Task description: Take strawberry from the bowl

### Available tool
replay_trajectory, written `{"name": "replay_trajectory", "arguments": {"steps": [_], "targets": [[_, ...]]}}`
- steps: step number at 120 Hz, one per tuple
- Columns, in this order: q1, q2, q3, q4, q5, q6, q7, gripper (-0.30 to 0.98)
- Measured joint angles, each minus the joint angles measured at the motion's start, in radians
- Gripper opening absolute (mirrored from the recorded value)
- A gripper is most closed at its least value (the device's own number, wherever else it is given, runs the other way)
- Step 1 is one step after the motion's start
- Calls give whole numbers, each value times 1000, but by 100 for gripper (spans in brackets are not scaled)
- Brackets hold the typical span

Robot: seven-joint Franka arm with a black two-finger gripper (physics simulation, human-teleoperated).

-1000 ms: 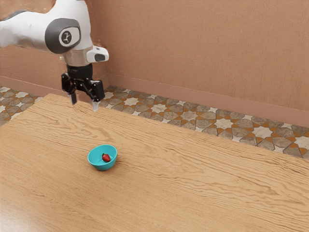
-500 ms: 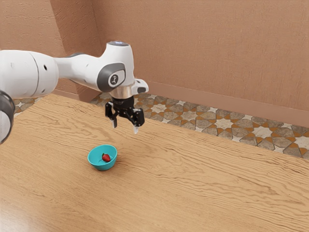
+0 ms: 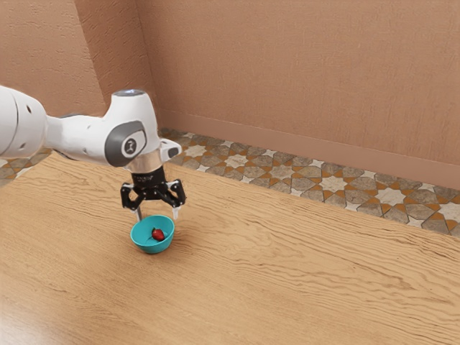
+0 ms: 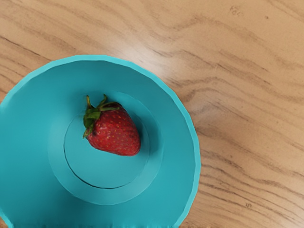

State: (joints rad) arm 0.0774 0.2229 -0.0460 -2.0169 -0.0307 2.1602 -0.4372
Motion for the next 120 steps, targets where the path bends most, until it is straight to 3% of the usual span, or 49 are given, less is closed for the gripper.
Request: {"name": "replay_trajectory", "arguments": {"steps": [20,42,60,120], "targets": [[12,-83,1,-151,-4,56,-116,66],[29,-85,0,-156,-5,96,-210,39],[28,-21,8,-91,-14,123,-270,28],[28,116,30,-34,-24,190,-392,31]]}}
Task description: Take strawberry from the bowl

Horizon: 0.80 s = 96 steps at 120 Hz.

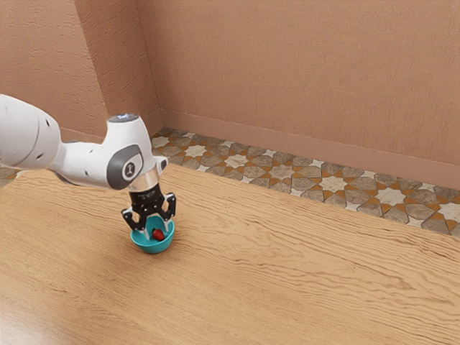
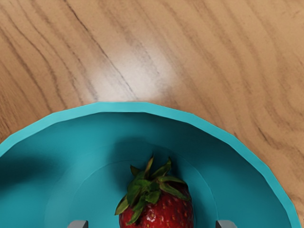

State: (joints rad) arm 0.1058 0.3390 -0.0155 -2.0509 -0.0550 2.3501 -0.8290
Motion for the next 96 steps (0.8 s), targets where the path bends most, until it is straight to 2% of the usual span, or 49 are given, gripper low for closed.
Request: {"name": "replay_trajectory", "arguments": {"steps": [56,96], "targets": [[1,28,18,0,-2,43,-46,29],[-3,27,17,0,3,49,-67,12]]}}
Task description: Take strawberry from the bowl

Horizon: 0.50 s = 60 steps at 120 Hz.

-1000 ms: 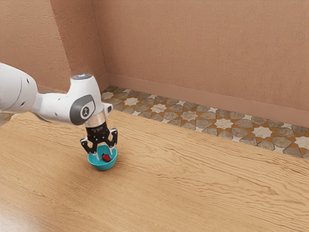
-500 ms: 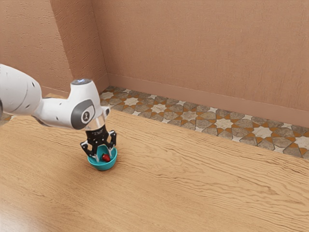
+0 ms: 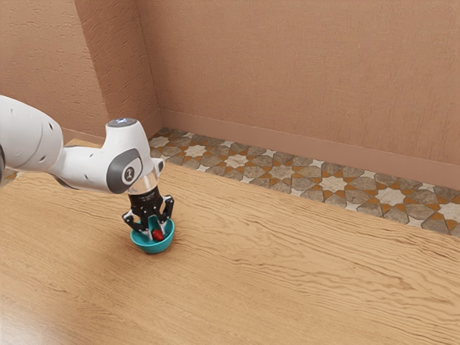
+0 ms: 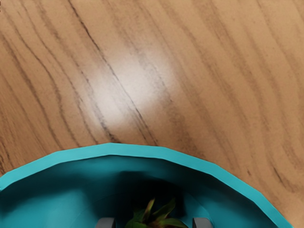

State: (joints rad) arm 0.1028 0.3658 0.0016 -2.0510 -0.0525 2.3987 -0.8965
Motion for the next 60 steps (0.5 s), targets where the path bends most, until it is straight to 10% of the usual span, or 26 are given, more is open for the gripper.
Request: {"name": "replay_trajectory", "arguments": {"steps": [60], "targets": [[-45,-101,2,13,24,-32,-37,1]]}}
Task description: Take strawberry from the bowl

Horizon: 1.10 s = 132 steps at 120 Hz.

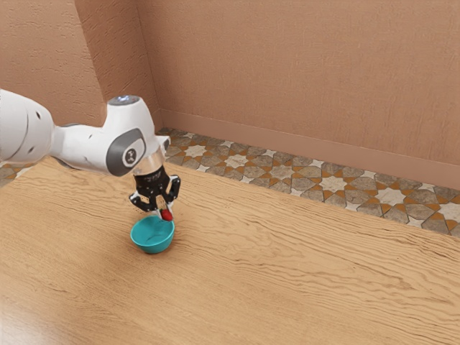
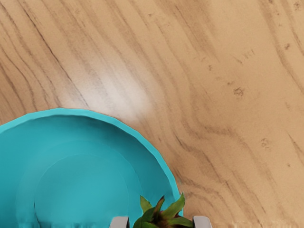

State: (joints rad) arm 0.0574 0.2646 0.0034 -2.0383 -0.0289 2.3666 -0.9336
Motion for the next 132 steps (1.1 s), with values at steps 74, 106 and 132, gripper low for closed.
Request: {"name": "replay_trajectory", "arguments": {"steps": [74,106,132], "targets": [[-118,108,-8,94,2,-52,-35,12],[-138,-79,-5,107,50,-165,0,46],[-86,-600,-289,152,133,-616,235,60]]}}
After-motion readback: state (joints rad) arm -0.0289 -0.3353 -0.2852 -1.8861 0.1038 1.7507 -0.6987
